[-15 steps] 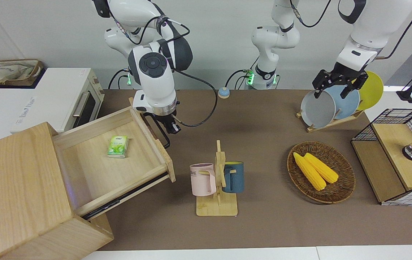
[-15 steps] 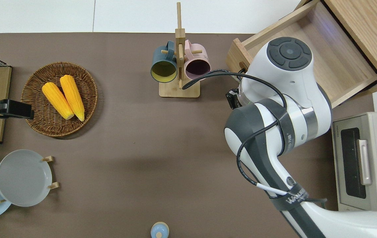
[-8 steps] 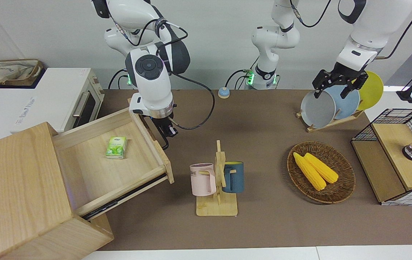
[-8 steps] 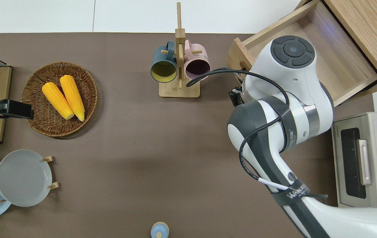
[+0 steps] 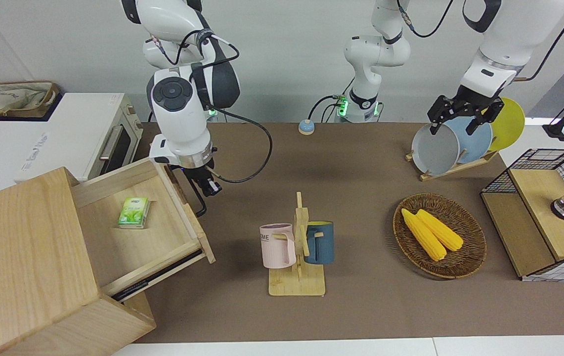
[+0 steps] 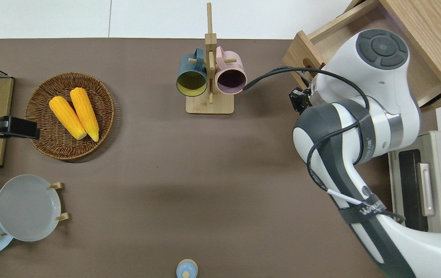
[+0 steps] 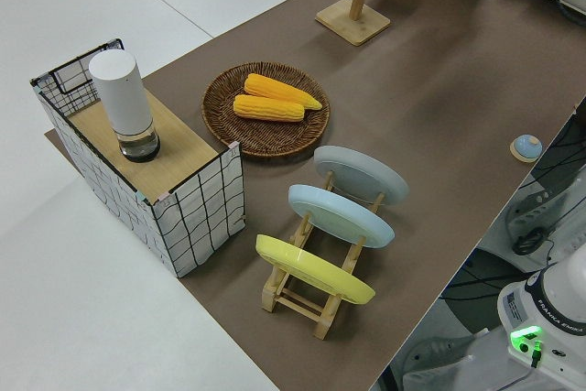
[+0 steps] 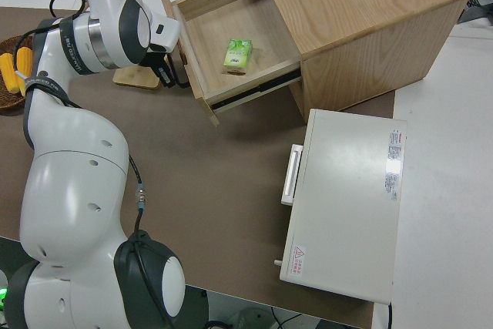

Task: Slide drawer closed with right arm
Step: 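Push the drawer farther from the robot with the right gripper until shut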

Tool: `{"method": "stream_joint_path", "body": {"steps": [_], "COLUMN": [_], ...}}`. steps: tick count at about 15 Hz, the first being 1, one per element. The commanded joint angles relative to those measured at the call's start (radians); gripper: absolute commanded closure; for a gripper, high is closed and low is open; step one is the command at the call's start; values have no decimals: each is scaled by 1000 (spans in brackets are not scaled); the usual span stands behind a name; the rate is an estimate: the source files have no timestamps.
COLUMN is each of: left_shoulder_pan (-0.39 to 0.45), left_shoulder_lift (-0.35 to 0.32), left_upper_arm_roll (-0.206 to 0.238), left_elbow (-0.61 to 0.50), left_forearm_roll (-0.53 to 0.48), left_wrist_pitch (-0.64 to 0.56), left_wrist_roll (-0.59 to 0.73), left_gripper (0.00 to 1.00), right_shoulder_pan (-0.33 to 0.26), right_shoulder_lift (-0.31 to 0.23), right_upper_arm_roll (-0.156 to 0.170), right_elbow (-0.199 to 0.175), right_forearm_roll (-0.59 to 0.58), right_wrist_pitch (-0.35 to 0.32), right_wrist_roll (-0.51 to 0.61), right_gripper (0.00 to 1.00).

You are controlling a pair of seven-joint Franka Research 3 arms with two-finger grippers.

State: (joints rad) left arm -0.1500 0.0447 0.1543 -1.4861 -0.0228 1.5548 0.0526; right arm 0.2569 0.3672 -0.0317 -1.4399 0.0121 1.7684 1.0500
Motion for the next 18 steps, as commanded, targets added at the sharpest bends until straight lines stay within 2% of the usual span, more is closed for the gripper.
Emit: {"method": "stream_joint_path", "body": {"steps": [1, 5, 8, 18], "left_shoulder_pan": [-17, -17, -17, -17], "left_shoulder_lift": [12, 12, 12, 12], "left_upper_arm_roll": [16, 16, 16, 16], "left_elbow": [20, 20, 20, 20], "left_forearm_roll": [14, 15, 14, 15], "left_wrist_pitch": [1, 1, 1, 1], "left_wrist_roll": [6, 6, 6, 6], "left_gripper": [2, 5, 2, 5], "right_shoulder_pan": [-16, -39, -42, -145], "right_shoulder_lift": [6, 6, 6, 6], "right_upper_arm_roll": [-42, -77, -100, -99], "right_elbow": [13, 13, 13, 15], "right_forearm_roll": [-4, 60, 60, 69], "right_wrist_pitch": [23, 65, 71, 72], "right_wrist_roll": [-90, -102, -125, -269], "right_gripper": [1000, 1000, 1000, 1000]}}
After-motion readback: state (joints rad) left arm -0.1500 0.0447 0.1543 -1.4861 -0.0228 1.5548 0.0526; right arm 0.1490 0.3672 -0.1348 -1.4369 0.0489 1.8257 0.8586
